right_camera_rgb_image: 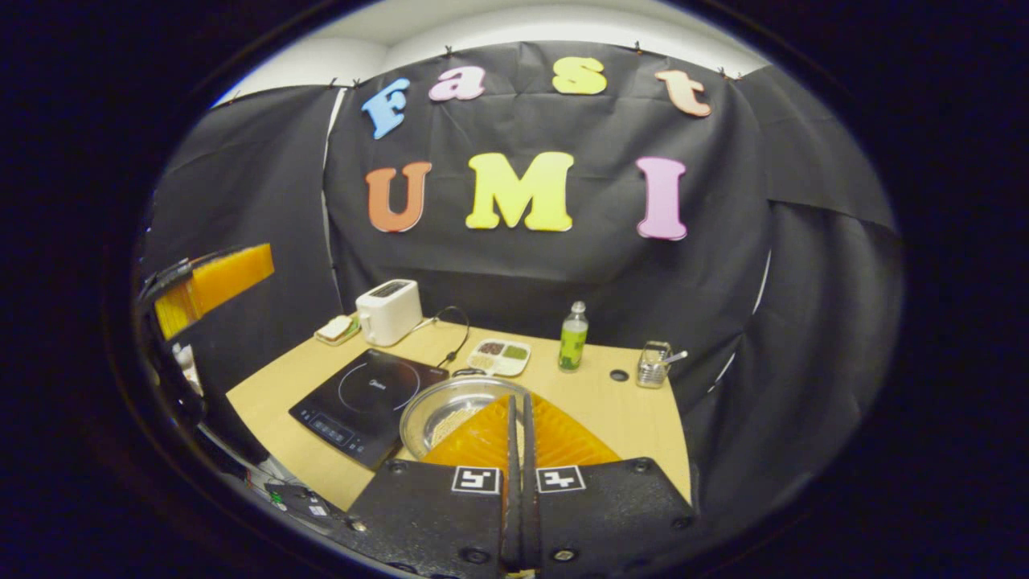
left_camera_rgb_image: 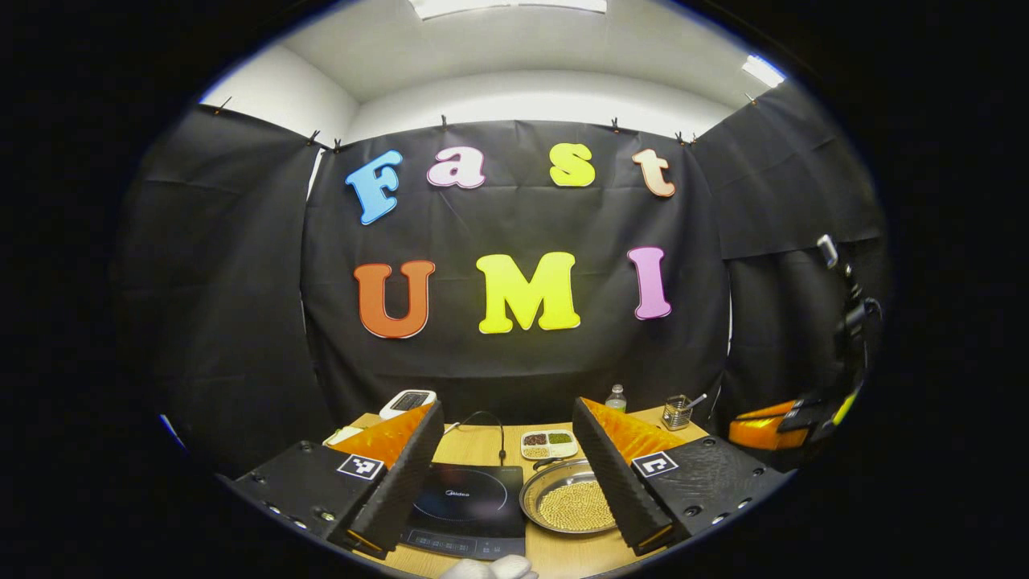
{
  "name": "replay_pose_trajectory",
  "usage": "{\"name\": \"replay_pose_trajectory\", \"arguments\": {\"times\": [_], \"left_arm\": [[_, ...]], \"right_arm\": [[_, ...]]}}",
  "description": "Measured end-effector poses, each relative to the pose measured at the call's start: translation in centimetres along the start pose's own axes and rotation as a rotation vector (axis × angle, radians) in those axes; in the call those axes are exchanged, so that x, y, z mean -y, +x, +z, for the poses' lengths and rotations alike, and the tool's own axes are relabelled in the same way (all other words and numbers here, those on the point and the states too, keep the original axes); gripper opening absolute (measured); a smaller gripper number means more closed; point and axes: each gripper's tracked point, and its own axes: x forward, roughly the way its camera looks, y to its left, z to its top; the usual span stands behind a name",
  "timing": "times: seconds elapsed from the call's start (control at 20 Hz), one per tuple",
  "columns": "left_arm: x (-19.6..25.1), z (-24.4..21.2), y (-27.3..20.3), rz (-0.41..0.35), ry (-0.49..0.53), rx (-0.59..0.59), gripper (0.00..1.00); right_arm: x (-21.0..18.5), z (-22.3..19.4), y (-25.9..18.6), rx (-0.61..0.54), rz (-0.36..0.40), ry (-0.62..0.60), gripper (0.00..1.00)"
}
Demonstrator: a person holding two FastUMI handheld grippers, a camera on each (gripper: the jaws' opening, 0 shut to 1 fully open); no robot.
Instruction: First push the handle of the pot to place it horizontally, then grasp the pot with both hands and set it on the induction cooktop.
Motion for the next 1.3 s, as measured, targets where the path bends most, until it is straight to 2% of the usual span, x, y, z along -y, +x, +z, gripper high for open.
{"name": "replay_pose_trajectory", "arguments": {"times": [0.15, 0.35, 0.45, 0.5, 0.6, 0.65, 0.9, 0.95, 1.0, 1.05, 1.25, 1.3], "left_arm": [[-0.6, -0.5, -0.4, 0.014, 0.004, -0.009, 0.96], [-1.1, -1.2, -0.8, 0.026, 0.006, -0.028, 0.96], [-1.4, -1.3, -0.9, 0.036, 0.003, -0.031, 0.96], [-1.5, -1.5, -0.9, 0.04, -0.001, -0.034, 0.96], [-1.7, -1.9, -0.9, 0.043, -0.004, -0.042, 0.96], [-1.8, -2.1, -0.9, 0.046, -0.003, -0.047, 0.96], [-2.8, -2.0, -1.0, 0.071, 0.001, -0.047, 0.96], [-3.2, -2.2, -1.0, 0.079, 0.0, -0.051, 0.96], [-3.4, -2.5, -0.9, 0.084, 0.0, -0.056, 0.96], [-3.6, -2.6, -0.8, 0.087, 0.001, -0.062, 0.96], [-4.0, -3.1, -0.5, 0.097, 0.016, -0.08, 0.96], [-4.1, -3.1, -0.4, 0.098, 0.018, -0.083, 0.96]], "right_arm": [[-1.9, -4.2, 2.6, -0.101, 0.046, -0.01, 0.04], [-3.8, -10.3, 5.5, -0.235, 0.069, -0.001, 0.04], [-4.6, -12.3, 6.6, -0.286, 0.078, -0.013, 0.0], [-5.1, -13.3, 7.1, -0.307, 0.079, -0.021, 0.04], [-6.0, -15.4, 8.0, -0.358, 0.094, -0.021, 0.01], [-6.3, -16.2, 8.4, -0.378, 0.097, -0.026, 0.04], [-7.9, -18.8, 9.7, -0.438, 0.123, -0.065, 0.04], [-8.2, -19.2, 10.0, -0.449, 0.13, -0.062, 0.0], [-8.4, -19.7, 10.4, -0.461, 0.133, -0.062, 0.04], [-8.6, -20.1, 10.8, -0.474, 0.136, -0.067, 0.01], [-8.9, -21.2, 12.2, -0.501, 0.141, -0.08, 0.04], [-8.8, -21.4, 12.4, -0.505, 0.14, -0.074, 0.0]]}}
